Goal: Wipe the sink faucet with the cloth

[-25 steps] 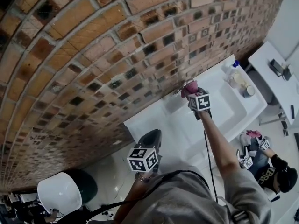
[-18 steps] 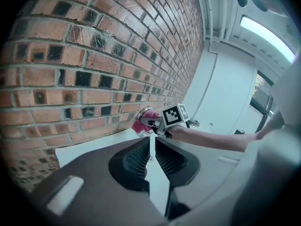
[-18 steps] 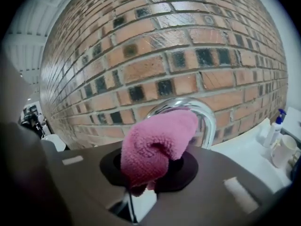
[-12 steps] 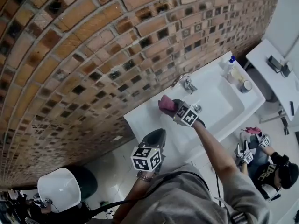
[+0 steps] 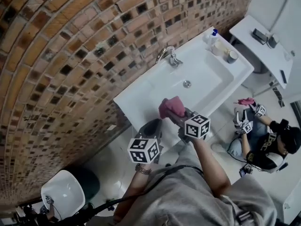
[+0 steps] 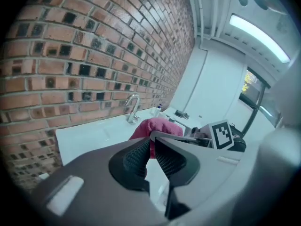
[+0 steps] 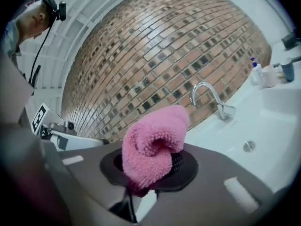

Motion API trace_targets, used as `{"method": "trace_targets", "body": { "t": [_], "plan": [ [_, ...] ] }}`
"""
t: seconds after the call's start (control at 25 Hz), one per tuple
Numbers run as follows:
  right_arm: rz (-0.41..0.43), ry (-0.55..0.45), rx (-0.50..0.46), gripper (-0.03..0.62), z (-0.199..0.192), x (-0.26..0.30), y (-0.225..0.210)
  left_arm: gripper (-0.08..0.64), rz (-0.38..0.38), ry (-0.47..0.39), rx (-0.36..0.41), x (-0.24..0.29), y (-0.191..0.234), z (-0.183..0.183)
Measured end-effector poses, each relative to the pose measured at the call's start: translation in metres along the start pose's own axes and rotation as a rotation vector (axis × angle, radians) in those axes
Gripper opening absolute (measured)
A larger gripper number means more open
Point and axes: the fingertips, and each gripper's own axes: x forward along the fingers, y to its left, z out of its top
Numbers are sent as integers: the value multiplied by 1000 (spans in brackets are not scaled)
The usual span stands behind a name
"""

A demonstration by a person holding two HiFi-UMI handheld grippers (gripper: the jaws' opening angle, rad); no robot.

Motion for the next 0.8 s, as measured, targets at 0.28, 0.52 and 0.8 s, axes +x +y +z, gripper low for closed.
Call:
{"method": "trace_targets", "body": {
  "t": [0.28, 0.52, 0.8],
  "plan": [
    [-265, 8, 47, 84, -68, -89, 77, 51, -112, -15, 16, -70, -51, -74],
    [-395, 99, -23, 84, -124, -132, 147, 49, -131, 23, 9, -121, -72, -131],
    [-379, 5, -127, 84, -82, -142, 182, 14, -54, -28, 66, -135, -73, -105]
  ]
}}
